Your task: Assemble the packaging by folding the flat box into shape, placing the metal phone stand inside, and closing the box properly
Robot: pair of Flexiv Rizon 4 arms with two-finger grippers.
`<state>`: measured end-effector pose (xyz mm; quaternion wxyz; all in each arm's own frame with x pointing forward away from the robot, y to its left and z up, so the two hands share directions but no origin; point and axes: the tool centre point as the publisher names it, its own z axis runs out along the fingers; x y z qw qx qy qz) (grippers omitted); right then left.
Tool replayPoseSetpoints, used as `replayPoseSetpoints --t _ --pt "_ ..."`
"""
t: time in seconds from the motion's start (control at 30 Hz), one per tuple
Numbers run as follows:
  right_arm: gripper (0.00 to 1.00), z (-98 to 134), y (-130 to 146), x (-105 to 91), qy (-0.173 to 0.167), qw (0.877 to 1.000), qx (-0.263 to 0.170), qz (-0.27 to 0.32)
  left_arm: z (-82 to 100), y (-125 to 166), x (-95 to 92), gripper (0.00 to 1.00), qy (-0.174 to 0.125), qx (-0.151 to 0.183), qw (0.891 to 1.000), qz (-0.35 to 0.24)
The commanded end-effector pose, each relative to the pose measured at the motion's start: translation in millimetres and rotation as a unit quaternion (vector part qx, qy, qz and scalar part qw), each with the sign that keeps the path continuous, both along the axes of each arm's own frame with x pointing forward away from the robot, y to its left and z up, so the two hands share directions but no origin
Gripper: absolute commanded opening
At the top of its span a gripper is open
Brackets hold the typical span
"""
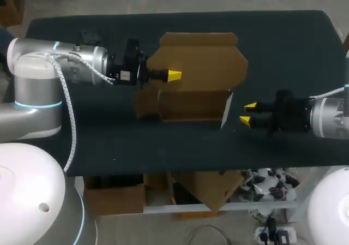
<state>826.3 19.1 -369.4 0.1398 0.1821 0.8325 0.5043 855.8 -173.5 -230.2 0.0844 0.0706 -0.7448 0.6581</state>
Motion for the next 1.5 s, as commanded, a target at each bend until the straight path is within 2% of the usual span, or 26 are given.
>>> replayPoseSetpoints --t 0.03,0.37,1.5 --pt "0.44 -3 8 10.5 0.005 1.000 -0.006 0.012 -4.8 -1 -0.1 0.00 0.000 0.000 1.000 0.000" --pt "0.44 1 18 20.5 -0.003 1.000 -0.017 0.024 -4.8 -1 -0.1 0.00 0.000 0.000 1.000 0.000" --pt "0.44 0 38 23.6 -0.006 1.000 -0.023 0.017 -4.8 -1 -0.1 0.00 0.000 0.000 1.000 0.000"
